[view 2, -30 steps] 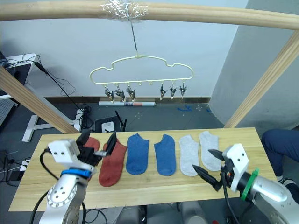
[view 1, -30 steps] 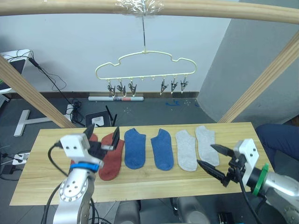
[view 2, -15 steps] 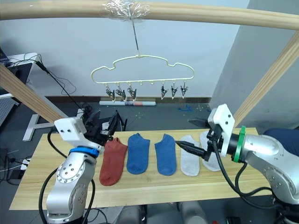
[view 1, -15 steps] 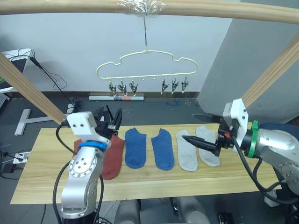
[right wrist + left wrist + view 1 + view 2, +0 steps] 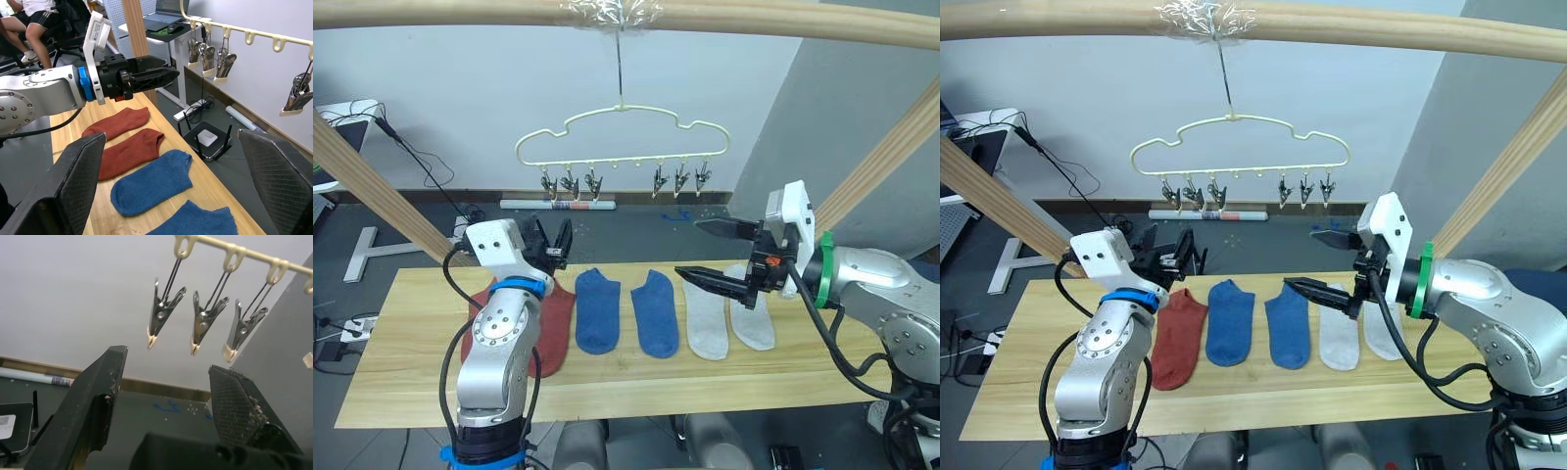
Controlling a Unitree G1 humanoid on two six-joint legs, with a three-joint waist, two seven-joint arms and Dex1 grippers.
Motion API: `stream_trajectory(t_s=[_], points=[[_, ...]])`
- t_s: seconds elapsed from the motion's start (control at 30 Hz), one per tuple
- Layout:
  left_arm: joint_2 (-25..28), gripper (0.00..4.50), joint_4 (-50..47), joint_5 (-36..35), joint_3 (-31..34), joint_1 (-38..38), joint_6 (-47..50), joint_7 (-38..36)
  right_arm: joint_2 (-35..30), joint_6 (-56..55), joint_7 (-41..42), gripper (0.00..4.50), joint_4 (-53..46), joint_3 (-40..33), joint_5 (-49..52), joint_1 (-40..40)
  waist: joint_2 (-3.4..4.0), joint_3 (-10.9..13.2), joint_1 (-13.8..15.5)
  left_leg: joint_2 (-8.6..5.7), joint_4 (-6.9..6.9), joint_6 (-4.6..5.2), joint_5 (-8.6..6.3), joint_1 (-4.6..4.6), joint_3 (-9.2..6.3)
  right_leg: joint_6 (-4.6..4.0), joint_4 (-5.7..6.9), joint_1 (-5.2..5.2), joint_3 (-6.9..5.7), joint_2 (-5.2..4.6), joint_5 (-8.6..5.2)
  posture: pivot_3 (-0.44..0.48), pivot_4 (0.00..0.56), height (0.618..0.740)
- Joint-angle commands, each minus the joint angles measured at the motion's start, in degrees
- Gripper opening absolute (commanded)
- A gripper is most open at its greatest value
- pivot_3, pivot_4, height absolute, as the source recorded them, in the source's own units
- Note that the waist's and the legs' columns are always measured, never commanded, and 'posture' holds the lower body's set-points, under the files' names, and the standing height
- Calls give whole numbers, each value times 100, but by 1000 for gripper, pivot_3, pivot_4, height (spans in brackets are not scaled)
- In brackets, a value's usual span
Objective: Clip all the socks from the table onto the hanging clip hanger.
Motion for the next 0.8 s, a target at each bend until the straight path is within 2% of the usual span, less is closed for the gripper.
stream_trajectory(t_s=[0.03, 0.8], points=[[16, 3011, 4, 89, 52, -149, -166, 50, 16, -43, -35, 4500, -188, -48, 73, -50, 0, 0, -1, 0, 0, 0, 0, 1, 0, 0, 1, 0, 0, 0, 0, -171, 272, 740], [67, 3011, 973, 231, 199, -952, -536, 156, -6, 49, -504, 4500, -514, -209, 322, 264, 0, 0, -82, 1, -1, 0, 0, -1, 0, 4, -1, -2, -1, 1, -3, -221, 274, 740]])
